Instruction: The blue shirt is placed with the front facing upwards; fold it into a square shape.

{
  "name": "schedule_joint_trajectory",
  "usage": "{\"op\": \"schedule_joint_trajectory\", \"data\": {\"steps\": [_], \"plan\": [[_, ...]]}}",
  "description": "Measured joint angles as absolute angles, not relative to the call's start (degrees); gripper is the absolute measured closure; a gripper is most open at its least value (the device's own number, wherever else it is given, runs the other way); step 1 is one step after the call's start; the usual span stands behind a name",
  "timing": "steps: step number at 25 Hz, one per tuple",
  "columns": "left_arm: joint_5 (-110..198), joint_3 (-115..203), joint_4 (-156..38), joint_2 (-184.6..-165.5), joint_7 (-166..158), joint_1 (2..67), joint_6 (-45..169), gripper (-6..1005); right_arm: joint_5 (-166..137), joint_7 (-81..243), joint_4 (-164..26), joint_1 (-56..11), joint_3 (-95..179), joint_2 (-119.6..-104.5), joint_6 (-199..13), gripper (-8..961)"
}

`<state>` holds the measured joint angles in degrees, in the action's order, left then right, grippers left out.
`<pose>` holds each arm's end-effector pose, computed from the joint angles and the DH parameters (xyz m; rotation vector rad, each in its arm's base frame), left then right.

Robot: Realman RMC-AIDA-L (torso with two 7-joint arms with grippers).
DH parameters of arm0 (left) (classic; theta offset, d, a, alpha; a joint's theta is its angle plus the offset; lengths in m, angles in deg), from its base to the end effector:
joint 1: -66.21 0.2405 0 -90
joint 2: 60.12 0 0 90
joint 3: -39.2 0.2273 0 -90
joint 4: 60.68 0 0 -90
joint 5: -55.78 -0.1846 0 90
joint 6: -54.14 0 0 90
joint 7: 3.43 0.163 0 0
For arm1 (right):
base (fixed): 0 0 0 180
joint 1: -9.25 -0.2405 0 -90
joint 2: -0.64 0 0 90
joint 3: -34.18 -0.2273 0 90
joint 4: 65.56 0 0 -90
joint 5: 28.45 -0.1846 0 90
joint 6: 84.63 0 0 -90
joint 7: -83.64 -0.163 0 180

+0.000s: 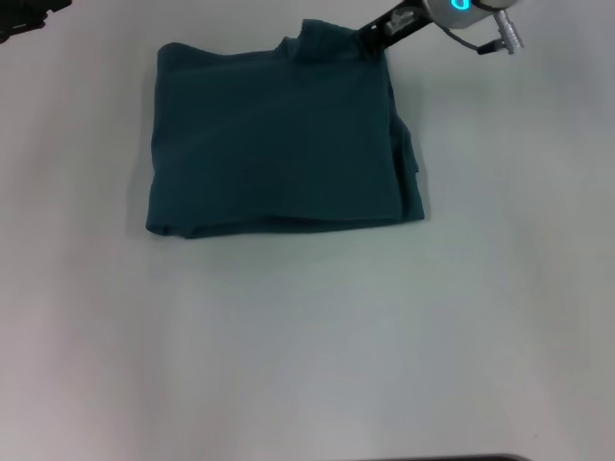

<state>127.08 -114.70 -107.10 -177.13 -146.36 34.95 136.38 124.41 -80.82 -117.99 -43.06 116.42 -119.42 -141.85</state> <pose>-0.2264 0.3568 0.0868 -1.8552 -1.8207 -1.2138 0.1284 0.4100 -0.0421 -2.3087 0.9560 -0.1879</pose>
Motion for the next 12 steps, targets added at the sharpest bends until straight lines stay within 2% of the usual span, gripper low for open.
{"op": "schedule_joint_trajectory", "data": {"steps": [12], "plan": [[127.09, -112.76, -106.99, -177.39, -146.74, 34.84, 136.76, 36, 122.89, -80.84, -108.72, -43.25, 109.94, -119.15, -135.41, 929]]}}
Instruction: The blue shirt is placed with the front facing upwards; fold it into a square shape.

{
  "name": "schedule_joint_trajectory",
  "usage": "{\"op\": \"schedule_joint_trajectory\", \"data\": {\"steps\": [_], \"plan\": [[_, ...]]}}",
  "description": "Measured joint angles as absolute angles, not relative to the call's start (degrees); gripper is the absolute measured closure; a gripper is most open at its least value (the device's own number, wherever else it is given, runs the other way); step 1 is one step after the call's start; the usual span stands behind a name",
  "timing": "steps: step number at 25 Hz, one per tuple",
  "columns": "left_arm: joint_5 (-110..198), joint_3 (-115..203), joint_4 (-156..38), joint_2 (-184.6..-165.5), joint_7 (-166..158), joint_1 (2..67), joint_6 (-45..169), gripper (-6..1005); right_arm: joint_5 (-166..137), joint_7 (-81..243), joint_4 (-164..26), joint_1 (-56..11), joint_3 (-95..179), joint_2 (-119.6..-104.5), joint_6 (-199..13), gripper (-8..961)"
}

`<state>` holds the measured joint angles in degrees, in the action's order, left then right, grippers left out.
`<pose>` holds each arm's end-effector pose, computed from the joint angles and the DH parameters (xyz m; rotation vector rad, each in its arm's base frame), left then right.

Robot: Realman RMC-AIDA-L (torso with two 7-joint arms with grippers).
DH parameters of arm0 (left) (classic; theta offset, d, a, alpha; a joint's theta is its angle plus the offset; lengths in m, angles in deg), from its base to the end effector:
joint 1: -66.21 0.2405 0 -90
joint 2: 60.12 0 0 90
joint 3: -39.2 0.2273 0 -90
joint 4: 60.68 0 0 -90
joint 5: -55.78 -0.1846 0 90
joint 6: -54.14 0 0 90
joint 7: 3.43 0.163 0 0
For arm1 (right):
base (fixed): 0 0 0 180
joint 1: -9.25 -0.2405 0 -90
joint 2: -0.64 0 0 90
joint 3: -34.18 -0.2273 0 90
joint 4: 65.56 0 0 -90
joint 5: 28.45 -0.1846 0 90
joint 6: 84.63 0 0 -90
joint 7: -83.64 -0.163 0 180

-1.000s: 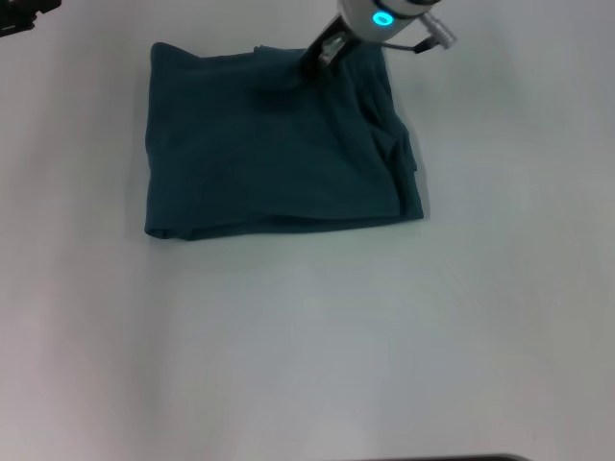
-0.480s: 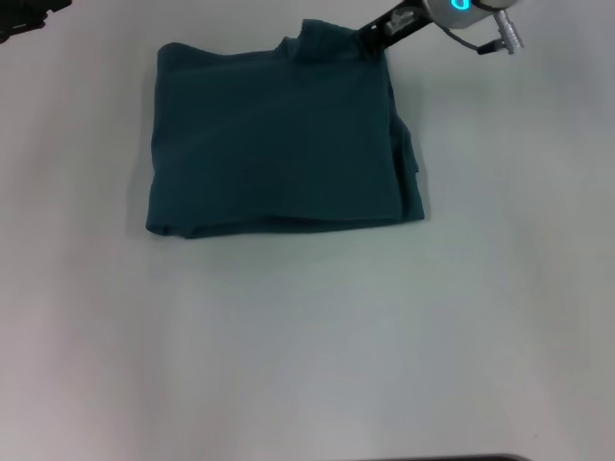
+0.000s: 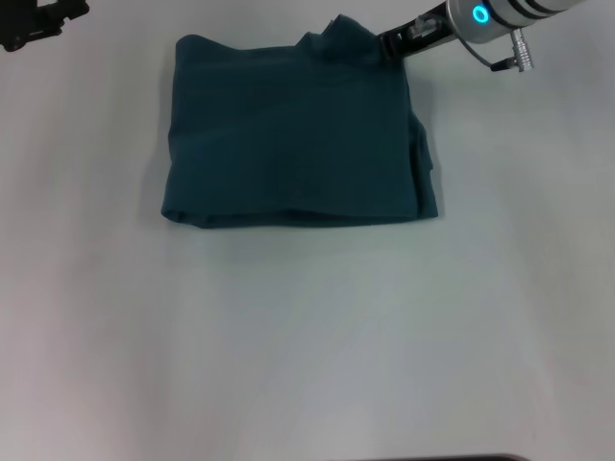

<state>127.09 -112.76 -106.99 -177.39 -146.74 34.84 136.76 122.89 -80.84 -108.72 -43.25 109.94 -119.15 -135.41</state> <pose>-0.2215 0.3555 0.0787 -1.8948 -1.8400 -1.1898 0.1609 0.4187 -0.0405 -2.1975 1.1466 -0.1069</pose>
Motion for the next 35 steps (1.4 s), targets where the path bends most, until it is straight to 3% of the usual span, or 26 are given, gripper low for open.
{"op": "schedule_joint_trajectory", "data": {"steps": [10, 20, 35], "plan": [[127.29, -112.49, -106.99, -177.56, -146.78, 35.13, 136.76, 35, 122.79, -80.59, -108.53, -42.75, 101.10, -119.03, -135.19, 882], [127.40, -112.77, -106.99, -177.46, -146.80, 35.24, 136.85, 36, 115.99, -73.54, -110.12, -45.51, 96.48, -118.03, -143.71, 486], [127.42, -112.63, -107.00, -177.54, -147.11, 35.15, 136.75, 35, 116.45, -73.93, -88.14, -52.57, 100.71, -119.51, -124.55, 475]]}}
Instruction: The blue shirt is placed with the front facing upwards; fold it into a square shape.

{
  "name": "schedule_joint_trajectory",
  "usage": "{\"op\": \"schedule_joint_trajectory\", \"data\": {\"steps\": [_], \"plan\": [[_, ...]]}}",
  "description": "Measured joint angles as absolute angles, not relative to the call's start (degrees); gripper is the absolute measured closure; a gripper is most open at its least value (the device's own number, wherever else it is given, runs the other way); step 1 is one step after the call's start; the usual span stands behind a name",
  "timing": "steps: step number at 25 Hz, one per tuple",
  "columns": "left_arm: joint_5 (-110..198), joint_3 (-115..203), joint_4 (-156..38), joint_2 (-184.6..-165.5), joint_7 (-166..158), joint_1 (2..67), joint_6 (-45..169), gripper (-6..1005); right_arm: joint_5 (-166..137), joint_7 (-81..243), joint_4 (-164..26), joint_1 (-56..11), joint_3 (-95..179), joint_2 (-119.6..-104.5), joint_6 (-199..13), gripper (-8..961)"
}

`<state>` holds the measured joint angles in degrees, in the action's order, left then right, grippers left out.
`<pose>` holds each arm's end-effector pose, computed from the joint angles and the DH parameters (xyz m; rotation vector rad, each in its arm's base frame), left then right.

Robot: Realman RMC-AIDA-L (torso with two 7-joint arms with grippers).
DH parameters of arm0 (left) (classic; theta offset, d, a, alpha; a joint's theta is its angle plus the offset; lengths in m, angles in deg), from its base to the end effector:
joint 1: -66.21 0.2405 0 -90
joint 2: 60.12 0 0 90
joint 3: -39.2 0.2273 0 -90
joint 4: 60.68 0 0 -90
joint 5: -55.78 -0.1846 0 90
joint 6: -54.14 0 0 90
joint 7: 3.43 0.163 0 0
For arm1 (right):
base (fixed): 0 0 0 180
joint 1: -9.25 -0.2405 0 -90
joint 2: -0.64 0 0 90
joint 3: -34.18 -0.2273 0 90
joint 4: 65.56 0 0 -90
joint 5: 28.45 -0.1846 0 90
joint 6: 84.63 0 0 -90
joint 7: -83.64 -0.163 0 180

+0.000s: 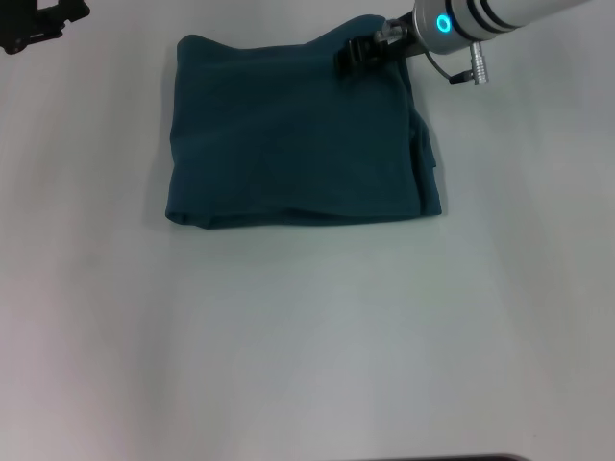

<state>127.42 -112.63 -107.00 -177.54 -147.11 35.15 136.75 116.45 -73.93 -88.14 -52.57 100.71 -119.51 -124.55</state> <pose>-0.2223 0.3543 0.0780 -1.8852 -1.8518 -1.1976 0.1603 0.4274 -0.0677 -2.1784 1.2745 -0.0082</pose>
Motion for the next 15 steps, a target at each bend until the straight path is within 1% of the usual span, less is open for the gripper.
{"op": "schedule_joint_trajectory", "data": {"steps": [4, 11, 15], "plan": [[127.41, -112.58, -107.00, -177.54, -147.07, 35.10, 136.58, 35, 116.30, -74.01, -89.59, -52.13, 100.42, -119.06, -125.54, 467], [127.41, -112.58, -107.06, -177.47, -147.15, 35.13, 137.03, 36, 115.92, -74.06, -112.16, -44.79, 98.22, -118.74, -145.04, 451], [127.17, -112.48, -107.08, -177.07, -147.02, 35.17, 138.16, 36, 113.91, -71.68, -117.69, -41.62, 95.33, -118.72, -154.95, 443]]}}
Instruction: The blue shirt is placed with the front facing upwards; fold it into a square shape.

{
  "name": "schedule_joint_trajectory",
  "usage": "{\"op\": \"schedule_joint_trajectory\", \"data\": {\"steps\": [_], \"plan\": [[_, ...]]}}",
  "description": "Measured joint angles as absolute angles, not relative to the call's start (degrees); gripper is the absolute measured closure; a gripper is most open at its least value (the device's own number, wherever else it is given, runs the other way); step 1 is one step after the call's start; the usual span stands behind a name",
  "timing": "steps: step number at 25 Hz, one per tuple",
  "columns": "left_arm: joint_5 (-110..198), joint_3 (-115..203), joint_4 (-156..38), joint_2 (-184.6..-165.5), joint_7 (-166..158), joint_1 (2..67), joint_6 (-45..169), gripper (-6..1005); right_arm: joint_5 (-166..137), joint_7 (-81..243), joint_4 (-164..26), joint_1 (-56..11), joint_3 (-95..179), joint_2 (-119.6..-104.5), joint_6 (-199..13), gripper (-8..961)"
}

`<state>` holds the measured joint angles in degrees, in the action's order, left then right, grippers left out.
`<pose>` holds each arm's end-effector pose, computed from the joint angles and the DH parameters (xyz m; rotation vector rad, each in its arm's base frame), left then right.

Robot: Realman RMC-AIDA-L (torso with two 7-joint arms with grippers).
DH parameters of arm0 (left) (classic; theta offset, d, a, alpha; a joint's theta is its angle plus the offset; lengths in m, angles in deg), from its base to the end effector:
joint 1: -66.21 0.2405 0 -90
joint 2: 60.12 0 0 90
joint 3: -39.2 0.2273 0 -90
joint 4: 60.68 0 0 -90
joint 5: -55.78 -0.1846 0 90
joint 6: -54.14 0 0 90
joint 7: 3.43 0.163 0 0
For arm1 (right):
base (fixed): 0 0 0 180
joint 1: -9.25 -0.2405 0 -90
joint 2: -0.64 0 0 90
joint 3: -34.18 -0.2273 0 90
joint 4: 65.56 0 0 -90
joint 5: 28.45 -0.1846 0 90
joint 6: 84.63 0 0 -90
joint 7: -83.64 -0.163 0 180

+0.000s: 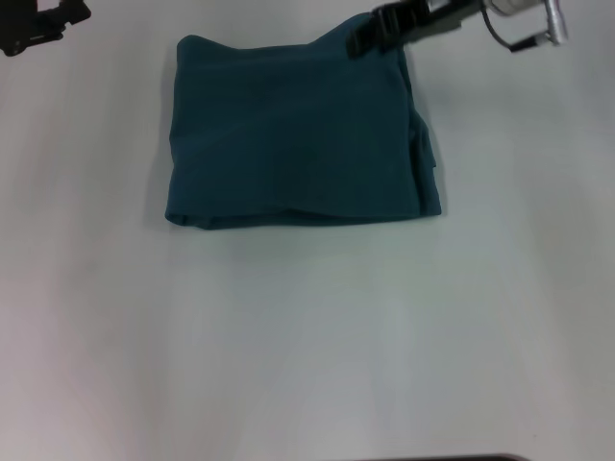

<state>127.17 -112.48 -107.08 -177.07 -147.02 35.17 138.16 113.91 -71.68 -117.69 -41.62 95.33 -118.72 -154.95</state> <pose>-0.2211 0.3520 0.0791 -1.9158 -1.8494 -1.1853 0.1375 0.3995 -0.0135 -2.3655 1.3315 0.0567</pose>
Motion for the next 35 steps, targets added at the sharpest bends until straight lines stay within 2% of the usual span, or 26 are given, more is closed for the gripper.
{"op": "schedule_joint_trajectory", "data": {"steps": [8, 13, 17, 19, 24, 27, 29, 35], "plan": [[126.88, -111.81, -106.82, -176.17, -142.29, 36.56, 141.75, 36, 82.94, -41.30, -118.43, -25.82, 91.02, -118.49, -160.85, 425], [126.87, -109.78, -103.57, -176.74, -133.65, 37.34, 144.29, 38, 72.98, -21.00, -117.04, -16.29, 85.80, -118.39, -164.44, 414], [126.88, -108.73, -102.04, -178.25, -128.22, 38.50, 144.04, 37, 70.44, -15.73, -115.33, -12.08, 77.91, -118.30, -168.56, 405], [126.87, -107.58, -101.72, -179.13, -126.83, 38.80, 143.87, 37, 70.49, -15.74, -114.75, -10.94, 75.44, -118.11, -169.87, 401], [126.83, -101.85, -96.94, -180.26, -131.17, 37.37, 139.57, 38, 70.63, -15.87, -111.38, -10.04, 73.56, -116.67, -172.22, 157], [126.96, -101.10, -93.56, -181.56, -134.54, 35.49, 136.10, 38, 70.62, -15.86, -110.47, -9.98, 73.21, -116.41, -172.59, 152], [127.38, -101.58, -92.61, -183.31, -140.64, 34.62, 130.66, 38, 70.59, -15.86, -110.39, -9.93, 73.13, -116.41, -172.63, 149], [127.44, -101.57, -90.68, -184.17, -144.00, 34.00, 124.00, 37, 70.43, -15.74, -110.24, -9.28, 72.82, -116.50, -172.70, 146]]}}
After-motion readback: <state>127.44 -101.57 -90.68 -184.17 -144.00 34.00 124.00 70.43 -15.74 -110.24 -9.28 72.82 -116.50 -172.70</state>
